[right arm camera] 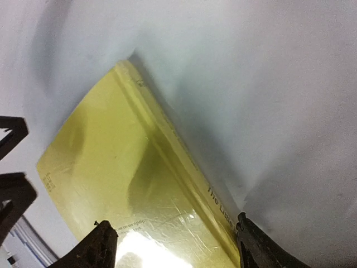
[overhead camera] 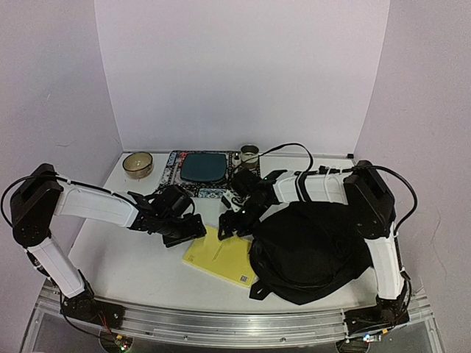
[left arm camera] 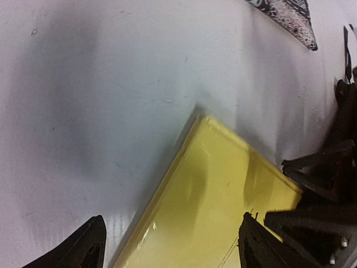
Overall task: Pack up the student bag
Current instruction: Move the book to the center of the board.
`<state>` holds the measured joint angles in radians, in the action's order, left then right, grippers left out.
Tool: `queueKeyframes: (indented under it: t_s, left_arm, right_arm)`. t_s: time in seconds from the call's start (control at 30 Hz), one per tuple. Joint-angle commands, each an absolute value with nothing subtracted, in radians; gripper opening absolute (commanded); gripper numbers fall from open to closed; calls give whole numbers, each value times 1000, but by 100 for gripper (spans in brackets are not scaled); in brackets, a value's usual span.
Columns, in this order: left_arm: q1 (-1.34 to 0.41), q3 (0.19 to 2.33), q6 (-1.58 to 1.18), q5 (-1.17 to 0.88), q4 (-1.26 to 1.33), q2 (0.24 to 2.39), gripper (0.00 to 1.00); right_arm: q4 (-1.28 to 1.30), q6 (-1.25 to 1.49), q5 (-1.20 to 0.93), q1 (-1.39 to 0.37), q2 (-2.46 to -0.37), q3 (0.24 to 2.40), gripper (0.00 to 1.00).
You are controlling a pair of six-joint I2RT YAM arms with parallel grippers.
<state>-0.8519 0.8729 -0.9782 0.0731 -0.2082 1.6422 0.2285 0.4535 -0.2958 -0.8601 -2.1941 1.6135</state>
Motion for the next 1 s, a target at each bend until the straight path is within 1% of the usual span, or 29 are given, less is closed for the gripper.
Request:
queueKeyframes:
  t_s: [0.0,0.1,0.2,0.47,0.6,0.8,0.97]
  left_arm:
    - [-837,819,-1028,51,-201,1567,82]
    - [-838,771,-1073,18,-203,1522,82]
    - [-857,721,-1132,-5,-202,1462,82]
    - [-1001,693,-1223,-82,-236,1432,82]
    - [-1046,689,-1251,-113,-256,1435,81]
    - [-1094,703,-1280,-90,-380,1378,80]
    - [-1101,721,-1273,-132,-379,1443,80]
  right_arm:
    - [235,506,-326,-889,-2193,1651,74]
    - [285,440,-250,-888,-2180,1654,76]
    - [343,373,-230,-888,-2172,1651,80]
    - [390,290,-188,-888,-2154,1607,87]
    - [396,265,-166,-887,-2151,1601,89]
    - [403,237,-153,-885,-2156,1601,91]
    - [403,226,-146,-880,-2161,1600,91]
